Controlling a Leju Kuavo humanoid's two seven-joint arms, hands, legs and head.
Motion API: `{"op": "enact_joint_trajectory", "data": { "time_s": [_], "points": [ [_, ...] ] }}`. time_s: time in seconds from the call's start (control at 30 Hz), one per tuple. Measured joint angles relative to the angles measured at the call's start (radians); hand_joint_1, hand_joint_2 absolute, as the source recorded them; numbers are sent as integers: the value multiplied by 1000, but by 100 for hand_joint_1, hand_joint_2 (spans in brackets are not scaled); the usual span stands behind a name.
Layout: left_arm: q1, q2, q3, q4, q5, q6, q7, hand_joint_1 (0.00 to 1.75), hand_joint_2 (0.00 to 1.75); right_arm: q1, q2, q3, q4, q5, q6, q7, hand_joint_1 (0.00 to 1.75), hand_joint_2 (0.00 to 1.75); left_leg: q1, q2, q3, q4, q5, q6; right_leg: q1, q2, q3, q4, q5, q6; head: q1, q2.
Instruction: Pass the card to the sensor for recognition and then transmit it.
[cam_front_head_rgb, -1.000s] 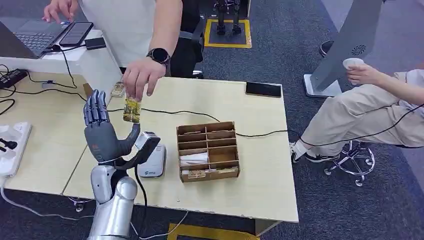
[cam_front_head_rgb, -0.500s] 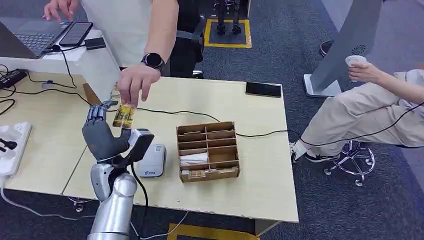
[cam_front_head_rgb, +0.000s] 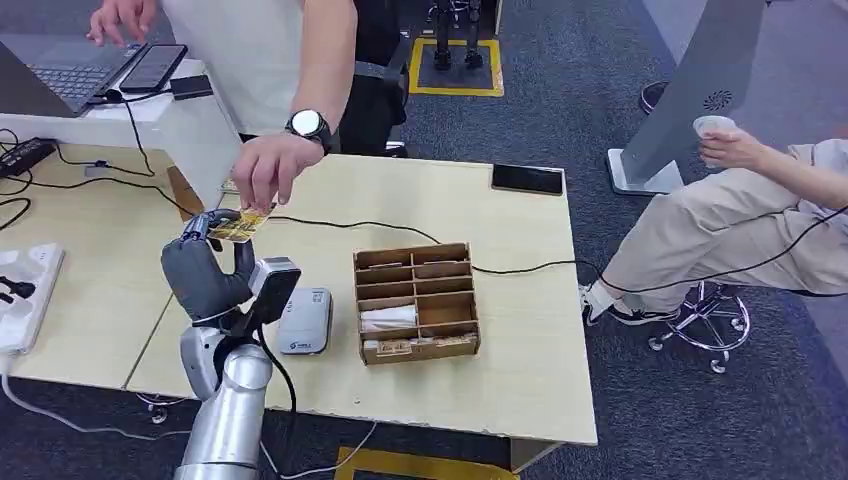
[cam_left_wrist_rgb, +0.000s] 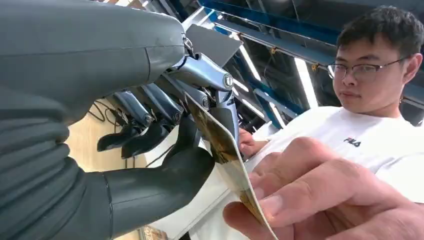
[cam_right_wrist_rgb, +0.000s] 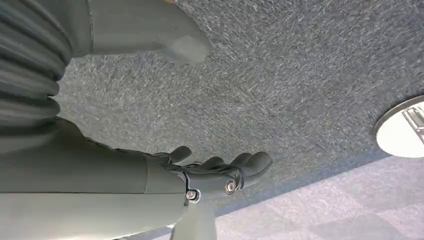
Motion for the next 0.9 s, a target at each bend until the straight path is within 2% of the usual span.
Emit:
{"op": "enact_joint_trajectory", "data": {
  "time_s": [0.5,0.9],
  "points": [
    [0,0,18,0,22,0,-19,175,175,-1,0,19,1,-31,0,6,0,175,0,0,0,0,0,0,0,0,0,0,0,0,0,0],
    [1,-2,77,0,109,0,-98,175,175,-3,-1,37,3,-65,0,15,0,175,0,0,0,0,0,0,0,0,0,0,0,0,0,0]
  ]
}}
